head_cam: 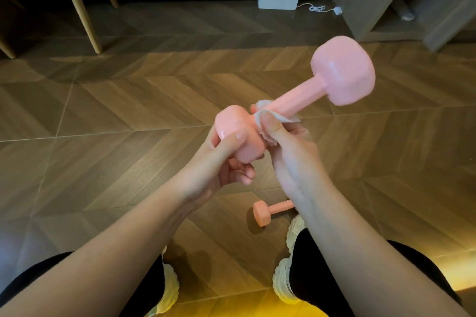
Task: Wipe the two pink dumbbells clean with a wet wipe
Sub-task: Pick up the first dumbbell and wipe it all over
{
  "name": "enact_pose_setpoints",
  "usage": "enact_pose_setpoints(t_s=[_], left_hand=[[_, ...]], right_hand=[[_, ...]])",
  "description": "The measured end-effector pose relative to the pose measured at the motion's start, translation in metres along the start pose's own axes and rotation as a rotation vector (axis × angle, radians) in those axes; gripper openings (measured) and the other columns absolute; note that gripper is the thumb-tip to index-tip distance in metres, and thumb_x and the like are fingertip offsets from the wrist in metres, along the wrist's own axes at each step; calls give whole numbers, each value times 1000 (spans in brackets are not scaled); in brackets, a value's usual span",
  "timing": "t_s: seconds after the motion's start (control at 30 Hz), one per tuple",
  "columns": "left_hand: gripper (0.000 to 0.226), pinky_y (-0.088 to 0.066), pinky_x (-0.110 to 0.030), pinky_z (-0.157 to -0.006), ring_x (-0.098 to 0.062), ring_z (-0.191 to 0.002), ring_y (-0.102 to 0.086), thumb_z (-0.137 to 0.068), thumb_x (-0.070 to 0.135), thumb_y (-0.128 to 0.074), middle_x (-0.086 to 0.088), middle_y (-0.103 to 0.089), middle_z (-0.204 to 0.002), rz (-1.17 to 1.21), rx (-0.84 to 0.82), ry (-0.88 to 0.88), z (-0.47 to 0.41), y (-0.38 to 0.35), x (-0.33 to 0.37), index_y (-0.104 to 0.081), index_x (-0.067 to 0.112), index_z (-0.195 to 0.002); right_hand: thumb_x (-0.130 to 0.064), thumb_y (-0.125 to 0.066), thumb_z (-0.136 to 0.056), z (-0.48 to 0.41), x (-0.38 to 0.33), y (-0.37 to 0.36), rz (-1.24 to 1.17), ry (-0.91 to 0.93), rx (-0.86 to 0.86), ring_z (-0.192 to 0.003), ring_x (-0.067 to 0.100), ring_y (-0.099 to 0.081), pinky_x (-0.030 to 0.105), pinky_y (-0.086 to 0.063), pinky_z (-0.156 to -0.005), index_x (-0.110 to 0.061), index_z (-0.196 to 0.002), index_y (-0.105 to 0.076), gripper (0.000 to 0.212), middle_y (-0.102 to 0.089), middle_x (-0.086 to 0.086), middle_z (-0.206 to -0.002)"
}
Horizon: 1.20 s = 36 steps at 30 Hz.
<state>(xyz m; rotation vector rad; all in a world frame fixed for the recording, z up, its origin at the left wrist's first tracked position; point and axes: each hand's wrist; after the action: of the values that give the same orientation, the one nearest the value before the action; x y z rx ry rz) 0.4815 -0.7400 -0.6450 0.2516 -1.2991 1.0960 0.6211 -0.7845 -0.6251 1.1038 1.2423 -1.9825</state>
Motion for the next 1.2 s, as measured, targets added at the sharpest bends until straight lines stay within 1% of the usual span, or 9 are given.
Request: enact_pose_setpoints(t_s=[0.13, 0.3, 0.37, 0.5, 0.7, 0.8, 0.9, 1.07, 1.2], left_hand=[[95, -54, -24, -51, -16, -57, -59, -70, 60, -68, -13, -66, -85, 52, -61, 105, 2, 4, -2, -39, 7, -143], [72, -51, -22, -47, -13, -52, -56, -80, 59, -46, -10, -64, -78, 78, -73, 201, 3, -1, -5, -52, 8, -132], [66, -50, -21, -45, -12, -50, -56, -80, 61, -48, -10, -64, -76, 148, -102, 222, 4, -3, -6, -61, 9, -118], [59, -50, -22, -43, -14, -49, -56, -80, 68, -48, -12, -63, -76, 231, -174, 201, 6, 1, -1, -78, 20, -99], [69, -50, -23, -43, -15, -49, -57, -82, 67, -46, -13, -62, -75, 198, -162, 235, 8, 12, 1, -64, 8, -113], [72, -50, -23, -42, -14, -48, -57, -81, 66, -45, -13, -62, -72, 167, -148, 256, 6, 10, 0, -60, 6, -119], [75, -48, -23, -39, -14, -46, -54, -78, 71, -48, -12, -59, -68, 163, -148, 306, 6, 5, -1, -60, 7, -116], [75, -44, -22, -37, -15, -44, -49, -62, 78, -60, -12, -56, -67, 266, -167, 386, 7, 4, 1, -76, 11, -91], [88, -47, -23, -39, -16, -45, -52, -69, 82, -52, -13, -57, -69, 278, -197, 397, 8, 12, 2, -64, 11, -118]], right_hand=[[-27, -76, -73, -11, -22, 16, -84, 57, 86, -104, 10, -69, 37, -47, -101, -25, -110, -68, 37, -74, -1, -110], [-30, -71, -78, -9, -18, 13, -122, 85, 126, -109, 12, -67, 41, -44, -107, -26, -109, -70, 31, -74, -2, -109], [-27, -74, -77, -2, -6, 5, -82, 75, 80, -99, 11, -67, 36, -47, -99, -24, -96, -77, 19, -75, -2, -104], [-25, -77, -74, 6, 11, -4, 152, -39, -5, -56, 14, -56, 26, -48, -53, -20, -87, -80, 14, -76, 0, -93], [-25, -78, -71, -4, -8, 5, 27, 82, 6, -99, 8, -68, 28, -47, -92, -21, -94, -74, 24, -74, -3, -102], [-29, -74, -77, -10, -24, 16, -30, 127, 79, -108, 10, -68, 37, -46, -99, -35, -98, -72, 22, -74, -8, -103], [-27, -72, -79, -7, -18, 14, -96, 120, 92, -107, 10, -68, 39, -45, -103, -31, -99, -74, 21, -75, -8, -102], [-23, -76, -77, 4, 9, 1, 72, 22, 20, -105, 10, -68, 28, -51, -95, -24, -91, -80, 14, -76, -2, -106], [-16, -78, -81, 7, 20, -4, 165, -38, 14, -99, 6, -70, 15, -52, -78, -22, -89, -80, 10, -77, -2, -102]])
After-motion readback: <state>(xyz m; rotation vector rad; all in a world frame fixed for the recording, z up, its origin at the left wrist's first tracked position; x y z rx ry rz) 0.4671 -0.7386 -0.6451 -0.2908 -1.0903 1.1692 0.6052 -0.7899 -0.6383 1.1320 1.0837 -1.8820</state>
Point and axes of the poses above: each hand's wrist, its own z-axis away from the middle knuckle, its own y-axis out of the back of the hand, x = y × z
